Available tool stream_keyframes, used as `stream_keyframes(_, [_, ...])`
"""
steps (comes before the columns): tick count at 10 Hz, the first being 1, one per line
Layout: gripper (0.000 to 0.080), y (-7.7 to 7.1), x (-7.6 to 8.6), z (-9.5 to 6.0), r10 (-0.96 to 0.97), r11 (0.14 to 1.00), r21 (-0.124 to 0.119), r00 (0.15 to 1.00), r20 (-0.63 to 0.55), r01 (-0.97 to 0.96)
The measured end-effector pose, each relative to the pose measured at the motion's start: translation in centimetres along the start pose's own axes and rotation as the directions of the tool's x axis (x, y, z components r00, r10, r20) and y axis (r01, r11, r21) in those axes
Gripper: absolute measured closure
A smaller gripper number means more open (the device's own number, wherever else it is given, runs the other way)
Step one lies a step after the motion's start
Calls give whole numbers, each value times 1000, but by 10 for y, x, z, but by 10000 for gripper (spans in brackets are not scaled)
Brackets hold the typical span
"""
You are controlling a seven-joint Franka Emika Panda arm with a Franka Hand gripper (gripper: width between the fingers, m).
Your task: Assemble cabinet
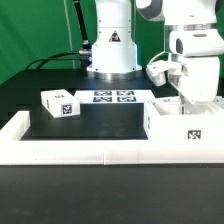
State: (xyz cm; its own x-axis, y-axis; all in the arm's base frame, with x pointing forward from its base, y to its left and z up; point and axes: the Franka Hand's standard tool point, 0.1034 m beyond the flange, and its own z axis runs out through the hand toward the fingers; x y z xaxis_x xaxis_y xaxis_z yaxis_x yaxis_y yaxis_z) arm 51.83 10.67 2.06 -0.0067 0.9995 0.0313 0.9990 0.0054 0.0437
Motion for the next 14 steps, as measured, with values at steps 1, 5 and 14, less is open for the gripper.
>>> stream_keyframes(1, [764, 0, 0, 0, 0, 1000, 1, 1000, 0, 0])
stream_keyframes(5, [449, -2, 1, -13, 29, 999, -41, 1000, -10, -29])
stream_keyframes(14, [2, -81, 68, -37, 326, 938, -84, 939, -109, -335])
